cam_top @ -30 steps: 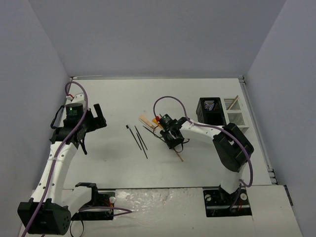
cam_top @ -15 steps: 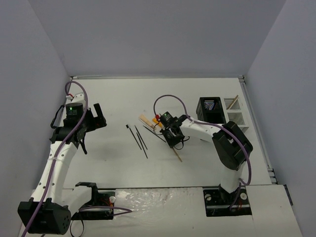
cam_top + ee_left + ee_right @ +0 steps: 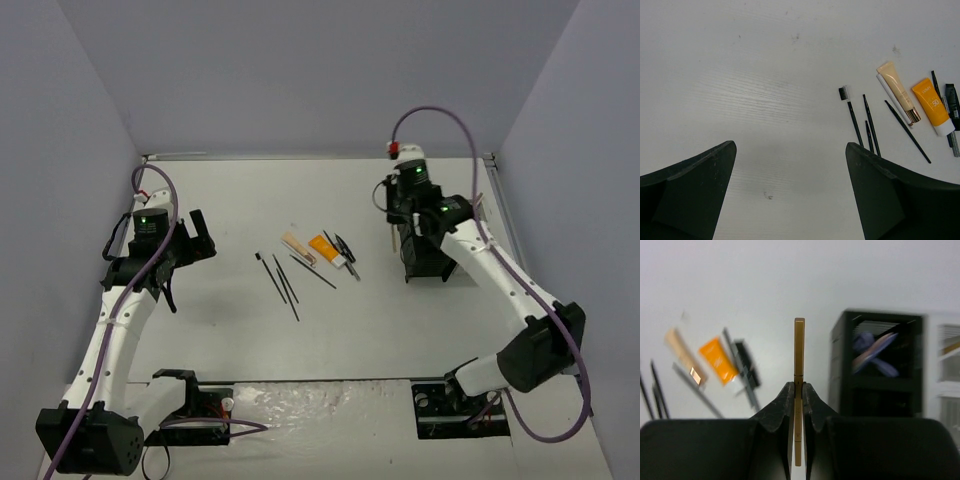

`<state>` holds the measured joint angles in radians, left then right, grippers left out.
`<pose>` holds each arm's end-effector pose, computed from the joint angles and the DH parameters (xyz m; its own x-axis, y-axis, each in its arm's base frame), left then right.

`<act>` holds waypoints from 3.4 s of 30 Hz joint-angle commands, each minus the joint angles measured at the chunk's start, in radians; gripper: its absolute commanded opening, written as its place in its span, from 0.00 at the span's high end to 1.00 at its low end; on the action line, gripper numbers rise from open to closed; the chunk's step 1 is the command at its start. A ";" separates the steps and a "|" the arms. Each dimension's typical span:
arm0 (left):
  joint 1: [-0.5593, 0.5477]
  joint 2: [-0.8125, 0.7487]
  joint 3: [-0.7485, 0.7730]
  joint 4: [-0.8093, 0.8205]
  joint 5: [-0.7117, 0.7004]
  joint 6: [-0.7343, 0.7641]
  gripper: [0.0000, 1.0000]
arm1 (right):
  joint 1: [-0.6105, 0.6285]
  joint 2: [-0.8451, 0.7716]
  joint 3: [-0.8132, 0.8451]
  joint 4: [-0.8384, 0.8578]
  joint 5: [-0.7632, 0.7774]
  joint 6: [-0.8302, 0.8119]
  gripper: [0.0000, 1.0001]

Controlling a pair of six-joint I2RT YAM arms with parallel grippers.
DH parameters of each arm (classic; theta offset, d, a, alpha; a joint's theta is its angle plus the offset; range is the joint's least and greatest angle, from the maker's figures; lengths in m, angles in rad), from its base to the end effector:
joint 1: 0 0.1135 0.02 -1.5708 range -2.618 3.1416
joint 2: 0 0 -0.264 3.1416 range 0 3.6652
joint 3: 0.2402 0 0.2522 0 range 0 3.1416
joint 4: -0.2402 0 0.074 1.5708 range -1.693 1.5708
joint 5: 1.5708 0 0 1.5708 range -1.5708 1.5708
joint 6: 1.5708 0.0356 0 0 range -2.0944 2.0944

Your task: Organize the makeup

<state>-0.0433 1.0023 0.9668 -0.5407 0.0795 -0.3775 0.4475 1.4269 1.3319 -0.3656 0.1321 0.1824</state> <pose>0.2163 -0.0122 0.3276 -0.5464 -0.3441 -0.7636 -0.0987 0.9318 -0.3493 0.2992 0.1384 0.3627 -0.4526 -0.0178 -0.8915 -0.2445 0.9640 0.1049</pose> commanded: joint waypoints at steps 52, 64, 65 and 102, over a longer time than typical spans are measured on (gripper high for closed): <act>0.033 0.042 0.213 0.024 -0.034 0.004 0.03 | -0.165 -0.003 -0.074 0.230 -0.217 -0.091 0.34; 0.033 0.084 0.247 0.095 -0.006 0.066 0.03 | 0.080 0.207 -0.194 0.162 -0.206 -0.003 0.52; 0.033 0.083 0.246 0.109 -0.007 0.066 0.03 | 0.083 0.218 -0.198 0.161 -0.204 -0.003 0.52; 0.034 0.021 0.165 0.136 -0.039 0.079 0.03 | 0.147 0.380 -0.254 0.146 -0.163 -0.028 0.95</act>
<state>-0.0170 1.0488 1.0916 -0.4652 0.0479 -0.3153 0.5739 1.8103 1.0866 -0.2136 -0.0581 0.1508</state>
